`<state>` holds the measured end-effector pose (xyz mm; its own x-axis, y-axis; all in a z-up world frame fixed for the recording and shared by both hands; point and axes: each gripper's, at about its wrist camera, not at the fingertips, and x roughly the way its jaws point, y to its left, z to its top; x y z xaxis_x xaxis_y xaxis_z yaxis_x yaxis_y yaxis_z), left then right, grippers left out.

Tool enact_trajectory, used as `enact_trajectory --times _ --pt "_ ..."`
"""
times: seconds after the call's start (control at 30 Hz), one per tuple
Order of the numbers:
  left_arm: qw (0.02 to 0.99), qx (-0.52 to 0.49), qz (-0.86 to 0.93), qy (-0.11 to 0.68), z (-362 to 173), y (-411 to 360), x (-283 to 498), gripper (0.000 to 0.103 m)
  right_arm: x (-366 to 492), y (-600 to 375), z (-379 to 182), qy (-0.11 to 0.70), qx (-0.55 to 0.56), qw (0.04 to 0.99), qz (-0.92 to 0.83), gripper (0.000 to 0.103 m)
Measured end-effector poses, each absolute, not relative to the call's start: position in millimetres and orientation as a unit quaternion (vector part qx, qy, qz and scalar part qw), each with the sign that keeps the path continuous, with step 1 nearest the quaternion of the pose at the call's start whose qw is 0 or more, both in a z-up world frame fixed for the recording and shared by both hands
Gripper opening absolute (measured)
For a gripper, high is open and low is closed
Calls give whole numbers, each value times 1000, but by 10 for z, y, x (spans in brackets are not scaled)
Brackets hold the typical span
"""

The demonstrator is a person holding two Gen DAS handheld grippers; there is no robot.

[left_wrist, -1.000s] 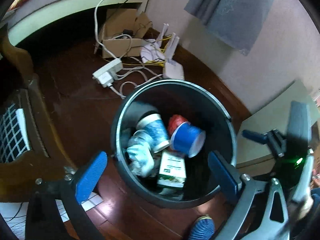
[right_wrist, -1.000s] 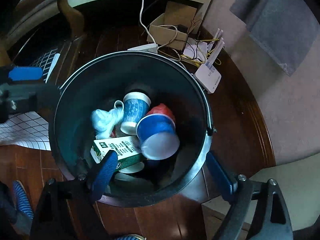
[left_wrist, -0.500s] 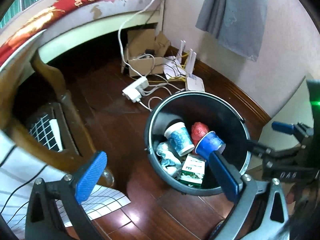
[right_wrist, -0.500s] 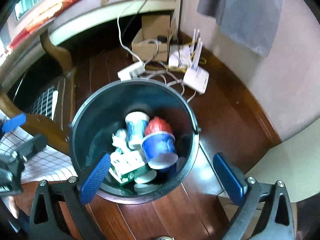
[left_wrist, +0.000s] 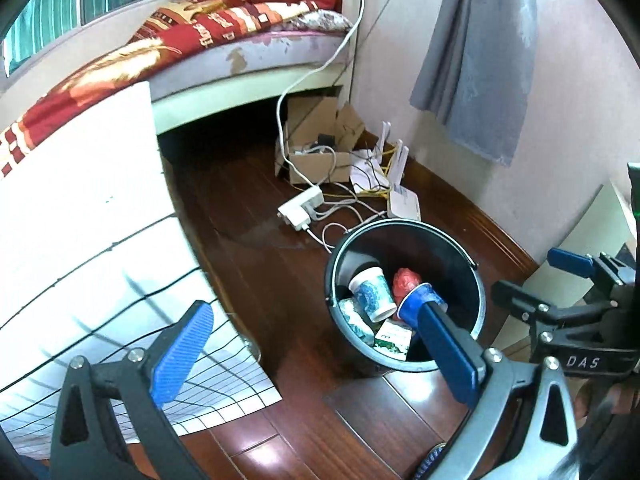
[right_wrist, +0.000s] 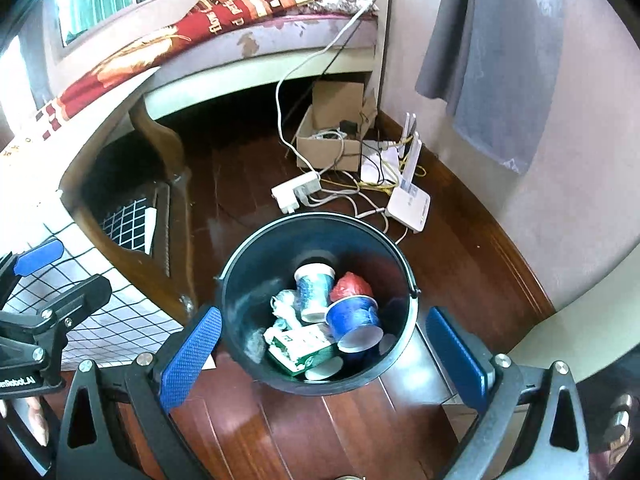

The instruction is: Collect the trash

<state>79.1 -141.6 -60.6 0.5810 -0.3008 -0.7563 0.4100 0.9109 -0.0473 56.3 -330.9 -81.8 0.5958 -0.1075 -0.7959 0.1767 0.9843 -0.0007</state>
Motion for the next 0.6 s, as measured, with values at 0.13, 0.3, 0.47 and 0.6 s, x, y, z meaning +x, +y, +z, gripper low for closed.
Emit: enact_trajectory --times 0.13,0.3,0.47,0.6 --pt "894 61 -194 398 -461 -1260 667 102 459 -3169 -631 433 43 897 -80 103" --pt "907 58 -176 379 -210 -1064 520 102 282 -2972 -275 413 36 906 -85 103" --pt "918 52 -157 359 99 -823 327 102 54 -2685 188 374 14 924 -84 103" --pt "927 49 -144 342 322 -624 139 102 -88 -2481 449 352 -1 932 -83 103"
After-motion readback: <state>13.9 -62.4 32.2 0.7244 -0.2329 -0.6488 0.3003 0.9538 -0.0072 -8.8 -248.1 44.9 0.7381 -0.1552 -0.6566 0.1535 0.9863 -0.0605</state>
